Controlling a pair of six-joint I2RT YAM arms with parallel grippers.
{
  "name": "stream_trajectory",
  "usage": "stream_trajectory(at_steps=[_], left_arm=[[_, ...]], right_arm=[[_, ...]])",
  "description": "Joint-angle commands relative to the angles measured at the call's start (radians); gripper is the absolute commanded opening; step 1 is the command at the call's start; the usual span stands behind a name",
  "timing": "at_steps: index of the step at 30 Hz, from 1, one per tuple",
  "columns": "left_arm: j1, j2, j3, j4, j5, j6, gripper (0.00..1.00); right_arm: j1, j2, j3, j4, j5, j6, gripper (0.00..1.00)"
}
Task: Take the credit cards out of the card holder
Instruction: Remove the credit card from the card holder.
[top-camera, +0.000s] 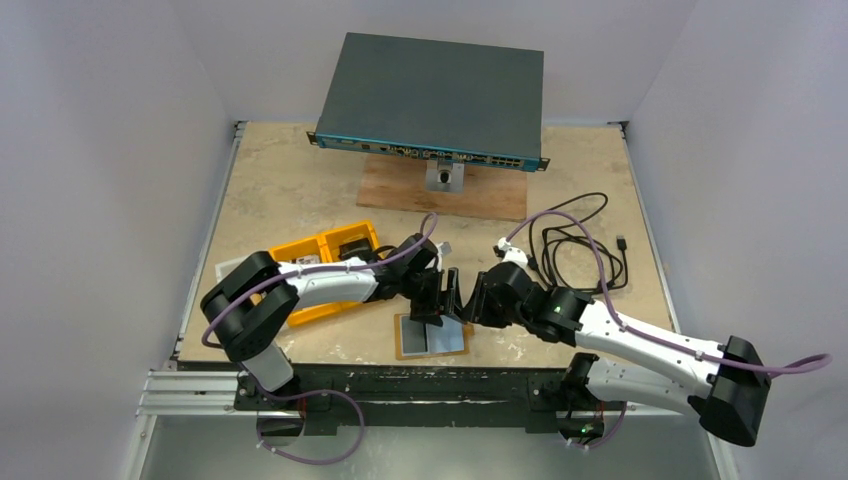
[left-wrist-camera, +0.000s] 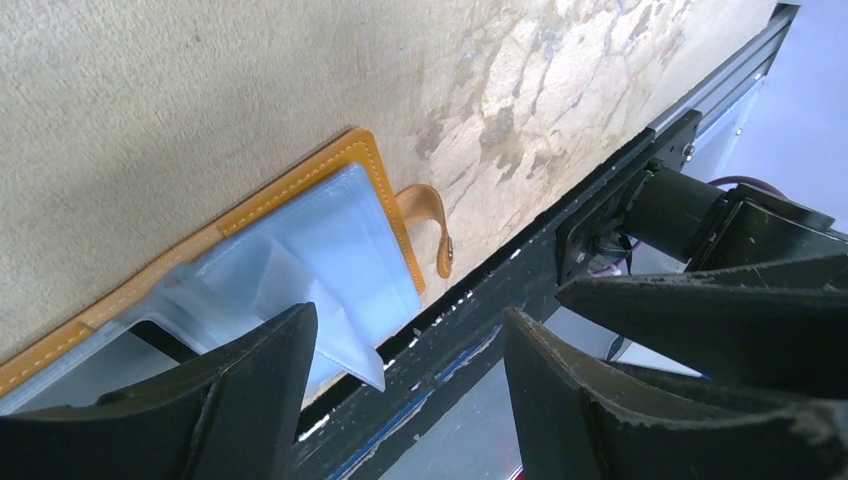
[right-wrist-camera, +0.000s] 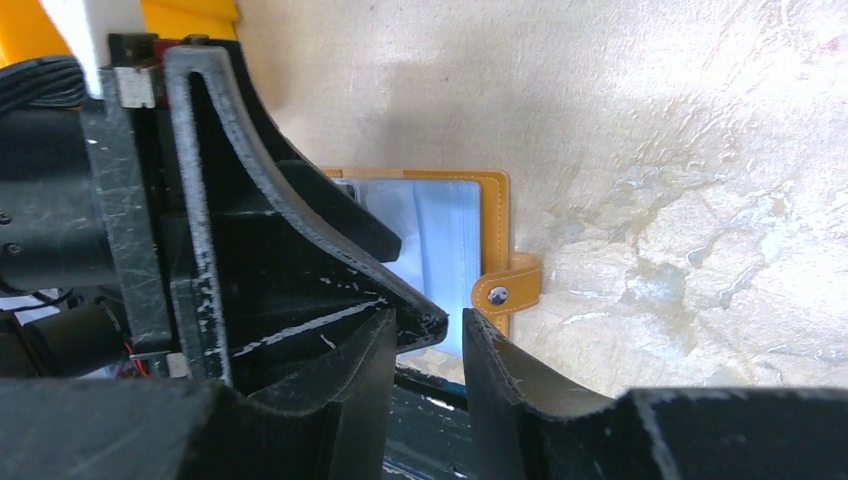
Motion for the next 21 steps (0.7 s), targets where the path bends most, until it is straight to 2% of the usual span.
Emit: stream_trajectory(at_steps=[1,17,21], left_arm=[[-0.007,-0.086,0.043,0.021,0.011,0.003,0.68],[0.050,-0.302,0.071,-0.247,-0.154,0.098,0.73],[0.063,-0.340,0.052,-0.357,-0.262,0.095,0.74]], right_arm=[[-0.002,-0.034,0.021,-0.022,0.043,0.021,0.32],[-0.003,-0.039,0.023,0.008,0.010,0.004,0.35],[-0.002,-0.027,0.027,0.008,0.002,0.000,0.35]])
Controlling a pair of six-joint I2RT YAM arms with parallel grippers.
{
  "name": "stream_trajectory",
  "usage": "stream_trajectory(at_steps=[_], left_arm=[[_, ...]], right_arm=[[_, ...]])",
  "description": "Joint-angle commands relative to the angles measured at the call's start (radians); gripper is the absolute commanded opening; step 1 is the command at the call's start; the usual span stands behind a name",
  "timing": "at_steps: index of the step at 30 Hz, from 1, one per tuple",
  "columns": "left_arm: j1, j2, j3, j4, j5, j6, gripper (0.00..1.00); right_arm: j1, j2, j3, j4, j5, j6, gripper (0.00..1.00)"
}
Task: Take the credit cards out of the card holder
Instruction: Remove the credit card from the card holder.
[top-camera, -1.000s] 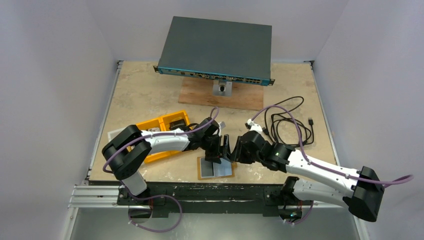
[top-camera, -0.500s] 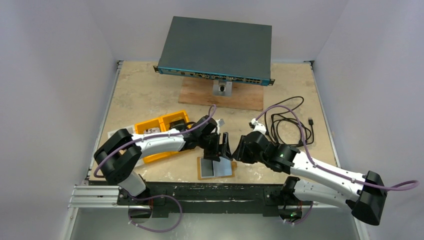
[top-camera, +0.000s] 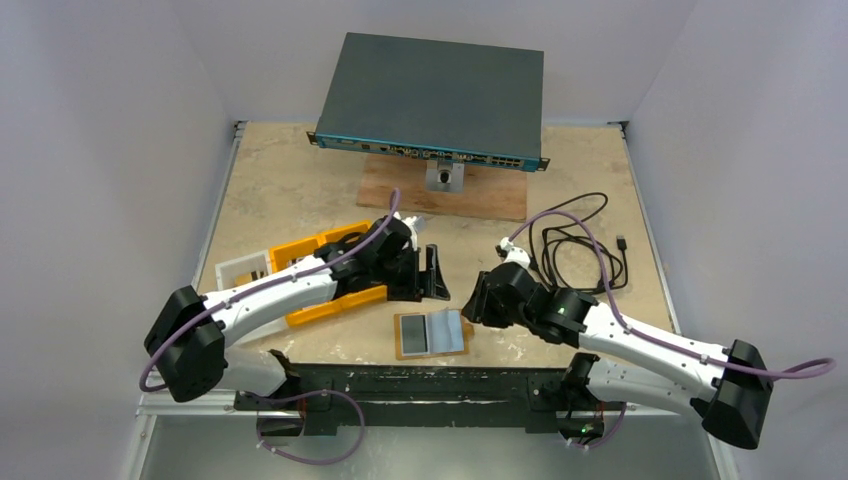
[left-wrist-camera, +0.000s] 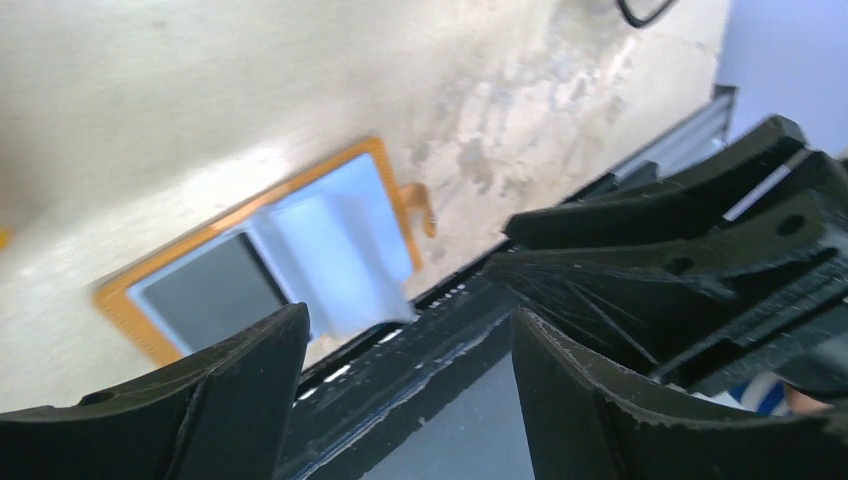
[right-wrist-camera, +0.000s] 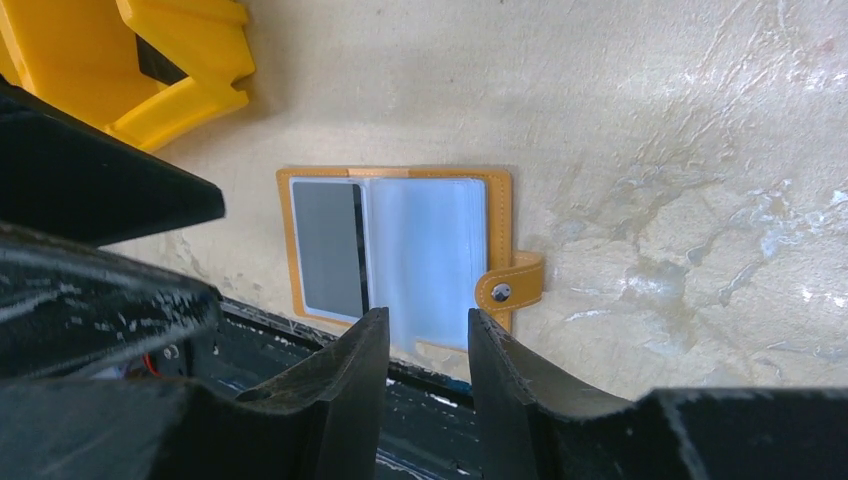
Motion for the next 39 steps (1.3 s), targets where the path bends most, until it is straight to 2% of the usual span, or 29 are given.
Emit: stream_trajectory(at_steps=[1,4,7,16,21,26,33,39], left_arm=[[0.013,-0.047,-0.004,-0.144,-0.142,0.023,0.73],[0.021,-0.060,-0.058,-0.139,-0.147,0.010,0.73],[0.024,-0.074,-0.107,-0.116,-0.142,-0.009,0.68],[0.065,-0.098,-0.202,-0.068,-0.110,-0.031,0.23],[0.078,-0.098,-0.230,-0.052,-0.102,-0.030,0.08],[0.080,-0.073,-0.260,-0.002,-0.074,-0.039,0.00],[0.080,-0.015,-0.297,0.085,-0.041,-0.055,0.00],[0.080,0.018,-0.299,0.097,-0.042,-0.053,0.00]], right_arm=[[-0.002,0.005,0.026,0.025,-0.008,-0.004,0.35],[-0.002,0.000,0.030,0.030,-0.003,-0.014,0.36],[-0.002,0.019,0.034,0.083,-0.031,-0.051,0.37],[-0.001,0.205,0.027,0.317,-0.198,-0.063,0.34],[0.001,0.322,0.041,0.431,-0.288,-0.063,0.30],[0.001,0.427,0.041,0.488,-0.341,-0.056,0.27],[0.001,0.506,0.032,0.547,-0.354,-0.047,0.25],[0.002,0.528,0.001,0.563,-0.352,-0.036,0.25]])
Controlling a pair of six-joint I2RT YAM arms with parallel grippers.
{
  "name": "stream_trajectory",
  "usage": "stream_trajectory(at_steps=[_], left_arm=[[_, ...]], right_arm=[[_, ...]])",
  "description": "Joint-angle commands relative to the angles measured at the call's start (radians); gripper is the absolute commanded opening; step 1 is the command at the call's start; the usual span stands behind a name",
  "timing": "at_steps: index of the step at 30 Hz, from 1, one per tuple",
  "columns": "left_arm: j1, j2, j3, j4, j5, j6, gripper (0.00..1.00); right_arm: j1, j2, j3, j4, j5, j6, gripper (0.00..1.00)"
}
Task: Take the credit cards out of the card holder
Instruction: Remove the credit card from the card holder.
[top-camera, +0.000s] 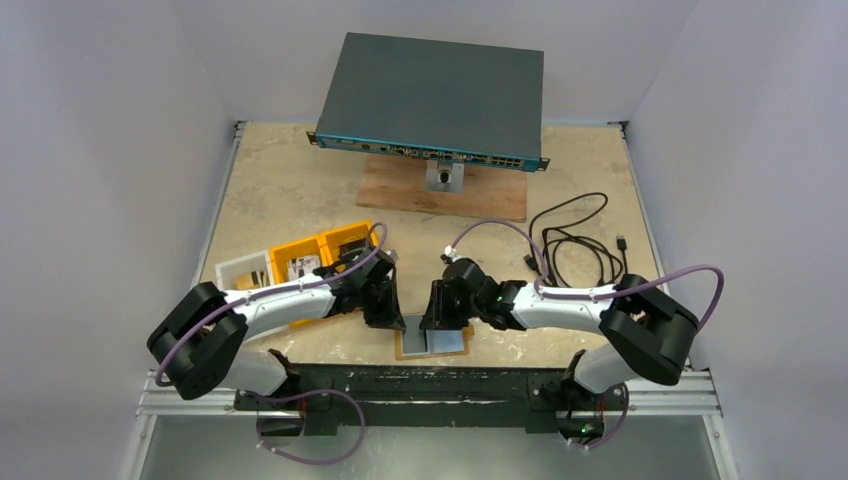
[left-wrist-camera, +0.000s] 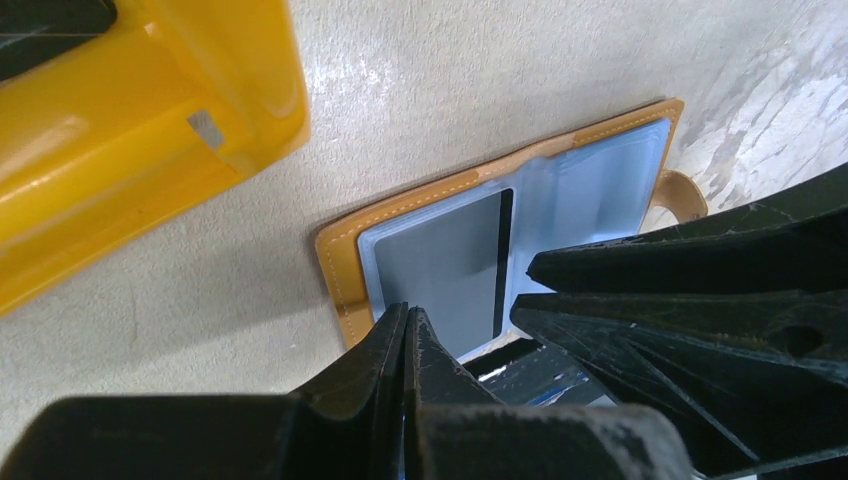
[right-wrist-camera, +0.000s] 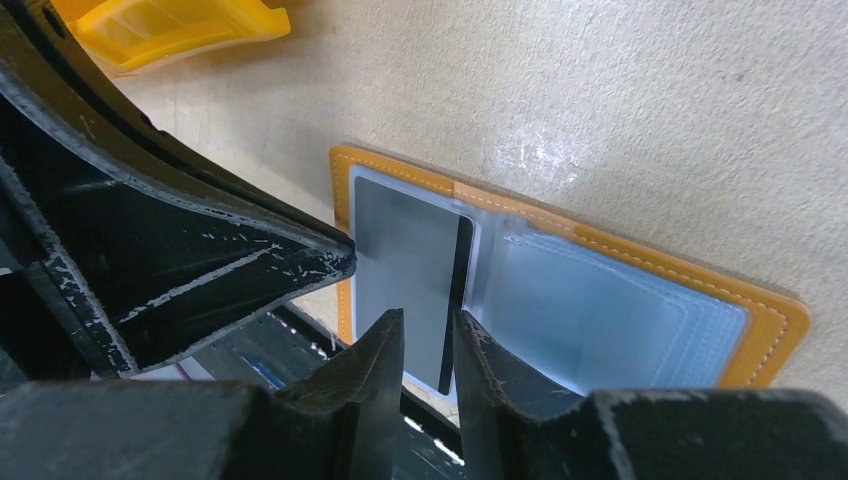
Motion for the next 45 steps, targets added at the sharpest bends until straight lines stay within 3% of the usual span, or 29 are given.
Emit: stream_trajectory(at_steps=[1,22,45], left_arm=[[0.005,0.018,-0.003,0.053,0.011,-0.012,0.00],[0.005,-0.023,0.001,-0.006,-0.015,0.000,0.00],[0.003,0.032,-0.003,0.011,-0.012,0.003,0.00]], right_arm=[[0.001,0.011,-0.006,0.057,-0.021,0.010,0.25],[0.000,0.058,-0.069,0.116,-0.042,0.040,0.25],[0.000,0.027,-0.064,0.053,0.002,0.029,0.28]])
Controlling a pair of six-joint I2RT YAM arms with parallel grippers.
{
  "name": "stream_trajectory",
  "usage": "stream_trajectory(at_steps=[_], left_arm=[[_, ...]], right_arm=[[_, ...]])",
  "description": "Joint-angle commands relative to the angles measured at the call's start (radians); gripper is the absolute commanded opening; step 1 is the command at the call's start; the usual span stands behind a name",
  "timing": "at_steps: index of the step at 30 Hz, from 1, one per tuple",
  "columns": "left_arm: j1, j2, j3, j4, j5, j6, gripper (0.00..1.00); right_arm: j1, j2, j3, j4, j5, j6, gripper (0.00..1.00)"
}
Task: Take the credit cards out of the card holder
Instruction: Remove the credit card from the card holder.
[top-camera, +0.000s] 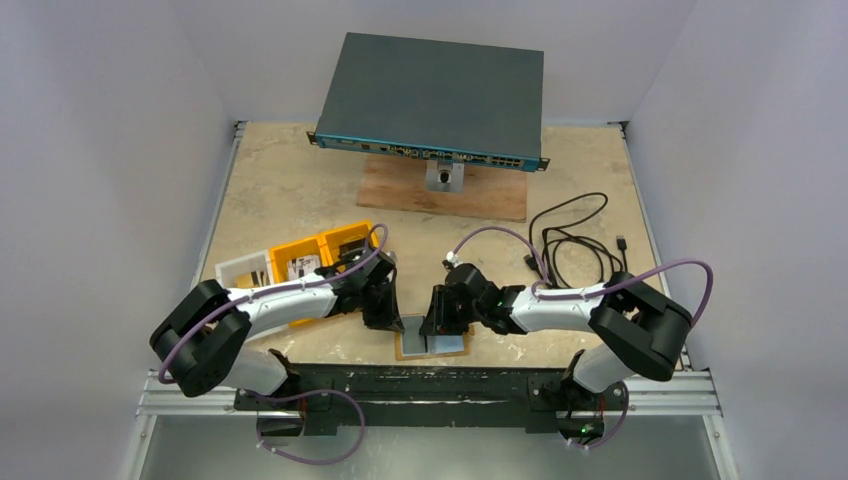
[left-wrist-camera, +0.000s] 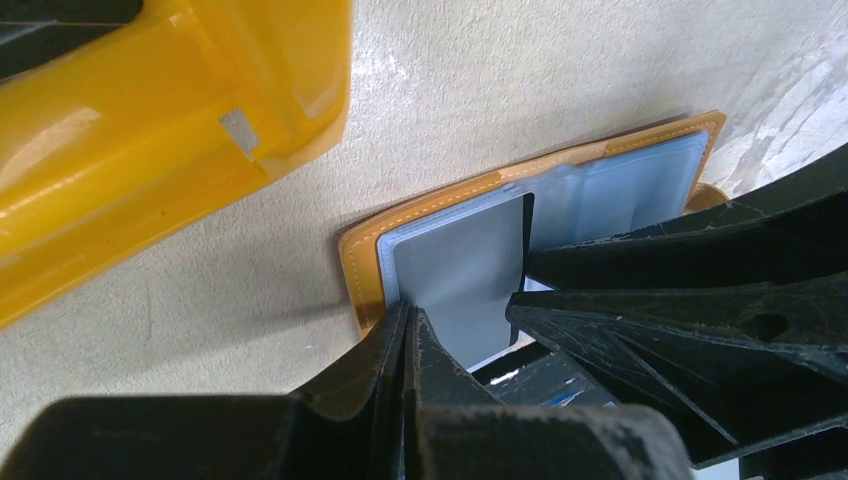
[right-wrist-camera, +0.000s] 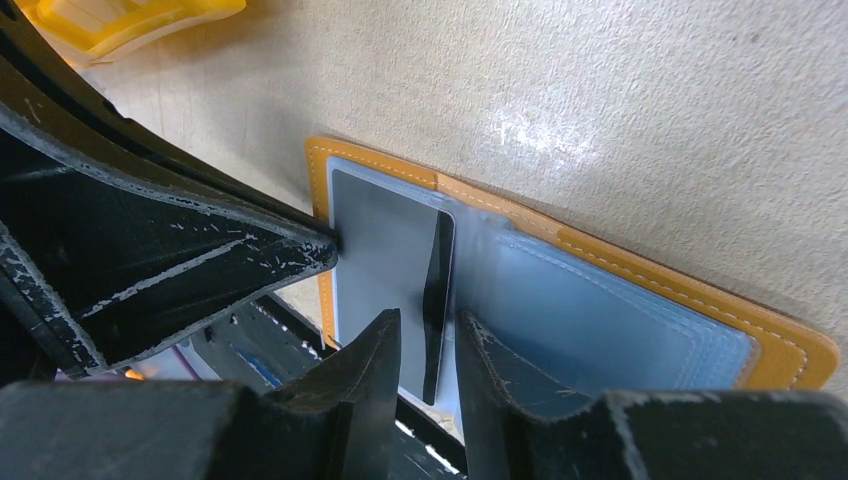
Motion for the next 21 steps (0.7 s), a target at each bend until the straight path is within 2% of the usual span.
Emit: stream_trajectory(at_steps=[1,14,21], left_arm=[[0.002,0.014,-0.003,0.023,-0.004,0.006,0.00],[-0.025,0.071,0.007,0.081,0.026,-0.018,0.00],[-0.029,0.103,0.000,0.090,0.025,-0.033,0.00]], right_arm=[[-0.001,-0.007,-0.007,-0.044,0.033,-0.008,0.28],[-0.002,0.036,-0.009,0.014,-0.006,0.002,0.28],[-0.039,0.000,-0.076,0.108,-0.045,0.021,0.28]])
